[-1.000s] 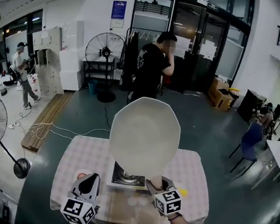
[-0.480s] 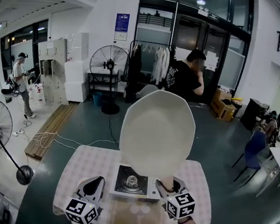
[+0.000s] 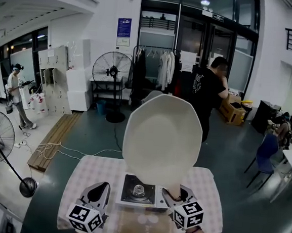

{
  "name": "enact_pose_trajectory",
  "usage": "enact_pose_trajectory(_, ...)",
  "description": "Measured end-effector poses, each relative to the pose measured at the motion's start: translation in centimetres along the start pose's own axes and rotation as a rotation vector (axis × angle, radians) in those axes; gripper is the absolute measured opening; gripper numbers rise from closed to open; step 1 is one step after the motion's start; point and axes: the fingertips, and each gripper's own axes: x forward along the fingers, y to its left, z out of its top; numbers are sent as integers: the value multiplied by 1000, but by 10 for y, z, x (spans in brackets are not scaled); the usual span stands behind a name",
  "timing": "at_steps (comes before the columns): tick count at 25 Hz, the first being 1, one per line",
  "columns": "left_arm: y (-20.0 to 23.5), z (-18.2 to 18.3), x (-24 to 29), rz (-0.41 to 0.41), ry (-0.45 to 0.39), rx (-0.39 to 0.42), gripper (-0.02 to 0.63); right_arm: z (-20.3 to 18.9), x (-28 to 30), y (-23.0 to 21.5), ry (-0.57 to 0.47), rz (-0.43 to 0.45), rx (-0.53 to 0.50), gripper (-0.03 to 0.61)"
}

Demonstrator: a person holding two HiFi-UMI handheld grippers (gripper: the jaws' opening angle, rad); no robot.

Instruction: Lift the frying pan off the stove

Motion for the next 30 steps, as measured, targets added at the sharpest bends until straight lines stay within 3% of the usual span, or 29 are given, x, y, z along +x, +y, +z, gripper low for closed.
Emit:
enact_pose_trajectory(12, 24, -12, -18, 75, 0, -40, 25, 8, 9, 0, -12, -16, -23, 178)
enact_pose_trajectory(30, 22, -16, -30, 88, -12, -63, 25, 9, 3, 8, -30, -15, -51, 176)
